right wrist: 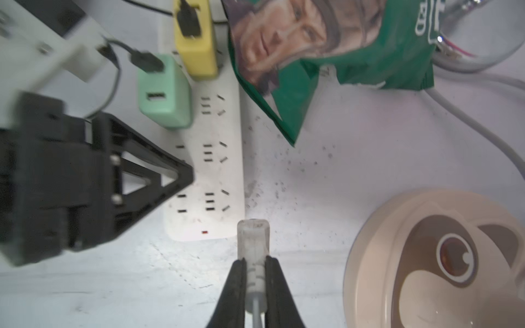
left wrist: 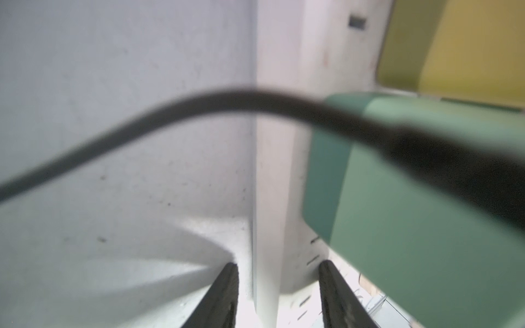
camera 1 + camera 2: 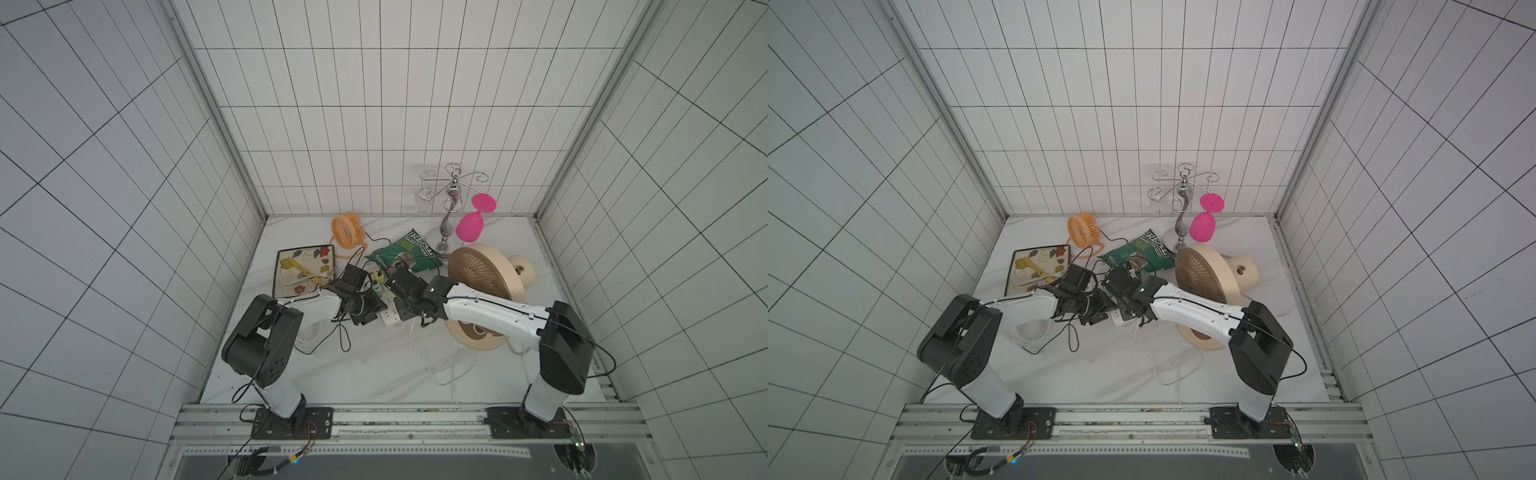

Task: Unplug the desk fan from the power strip
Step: Place the plug at the center of the board.

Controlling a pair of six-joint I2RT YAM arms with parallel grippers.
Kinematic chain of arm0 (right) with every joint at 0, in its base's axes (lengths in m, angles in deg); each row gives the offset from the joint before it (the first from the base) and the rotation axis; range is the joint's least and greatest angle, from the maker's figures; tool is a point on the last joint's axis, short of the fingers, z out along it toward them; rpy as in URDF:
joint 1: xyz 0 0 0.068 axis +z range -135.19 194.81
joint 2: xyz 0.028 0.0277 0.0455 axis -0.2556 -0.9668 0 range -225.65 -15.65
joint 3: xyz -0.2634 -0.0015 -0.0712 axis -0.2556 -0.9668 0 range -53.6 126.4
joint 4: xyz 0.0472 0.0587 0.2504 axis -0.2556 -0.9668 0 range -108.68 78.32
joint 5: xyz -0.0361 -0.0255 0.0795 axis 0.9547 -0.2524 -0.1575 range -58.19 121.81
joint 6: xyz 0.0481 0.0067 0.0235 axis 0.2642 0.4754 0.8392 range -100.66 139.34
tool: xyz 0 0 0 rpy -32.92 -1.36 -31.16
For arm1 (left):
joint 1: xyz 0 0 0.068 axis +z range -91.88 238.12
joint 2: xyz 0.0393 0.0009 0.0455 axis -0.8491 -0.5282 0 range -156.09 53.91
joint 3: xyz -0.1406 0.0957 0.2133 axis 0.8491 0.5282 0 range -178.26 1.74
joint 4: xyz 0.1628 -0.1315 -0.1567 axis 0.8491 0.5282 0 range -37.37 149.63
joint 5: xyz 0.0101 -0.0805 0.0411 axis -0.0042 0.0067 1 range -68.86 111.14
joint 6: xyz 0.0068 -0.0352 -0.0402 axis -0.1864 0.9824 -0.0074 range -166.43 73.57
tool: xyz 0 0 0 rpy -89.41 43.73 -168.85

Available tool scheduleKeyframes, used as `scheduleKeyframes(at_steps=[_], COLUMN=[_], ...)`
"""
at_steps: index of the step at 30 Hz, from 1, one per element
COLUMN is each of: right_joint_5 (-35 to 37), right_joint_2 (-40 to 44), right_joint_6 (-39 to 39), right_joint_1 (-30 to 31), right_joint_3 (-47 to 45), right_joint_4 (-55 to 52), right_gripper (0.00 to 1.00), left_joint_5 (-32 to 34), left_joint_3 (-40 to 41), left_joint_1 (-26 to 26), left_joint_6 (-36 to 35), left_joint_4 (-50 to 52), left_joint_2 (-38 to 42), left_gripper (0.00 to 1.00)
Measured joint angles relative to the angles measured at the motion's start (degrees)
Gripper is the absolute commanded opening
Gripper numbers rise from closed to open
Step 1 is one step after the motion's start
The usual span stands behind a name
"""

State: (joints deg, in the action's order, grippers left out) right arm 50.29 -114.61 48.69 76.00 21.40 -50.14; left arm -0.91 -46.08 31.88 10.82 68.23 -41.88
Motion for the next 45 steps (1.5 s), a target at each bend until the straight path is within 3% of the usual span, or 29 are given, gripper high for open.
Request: scheduleKeyframes(at_steps=[7,16,20,23,27,30,39,45], right_joint_5=[4.83,11.74,13.97,14.01,13.05,10.88,0.11,-8.24], right_joint_2=[1.14,-2.27,-5.64,-6.27,-6.27,-5.79,0.5,-5.73], right_joint_6=[1.55,1.29,1.07,0.63,-1.55,-3.1,-6.84,-7.93], right_joint_1=[-0.11,-2.36,-2.69,-2.67,-1.66,-0.42,-0.11,-1.16], right_joint_3=[-8.9,-8.41,-7.41,-7.19,-6.99,-6.99,-2.19,8.02], right_joint_4=[-0.17,2.21,1.99,1.84,2.16,2.45,3.91,6.62], right_gripper=[0.03,0.1,0.14,0.29,0.64,0.76,0.75,0.7], left_joint_5=[4.57,7.41,9.33,10.93,12.2,12.39,11.93,6.86], left_joint_3=[-0.17,-1.84,-1.62,-0.55,1.03,1.05,-0.33,-3.15], left_joint_1=[-1.42,-1.2,2.19,6.54,10.54,12.02,14.56,18.27], left_joint_6=[-0.2,2.58,4.72,5.68,6.25,6.19,5.11,2.58], left_joint_4=[4.17,5.25,6.38,7.69,10.01,11.3,13.92,13.92], left_joint_2=[3.48,15.37,20.04,22.56,25.14,26.27,26.45,21.9], left_gripper=[0.55,0.57,0.56,0.56,0.56,0.56,0.55,0.53])
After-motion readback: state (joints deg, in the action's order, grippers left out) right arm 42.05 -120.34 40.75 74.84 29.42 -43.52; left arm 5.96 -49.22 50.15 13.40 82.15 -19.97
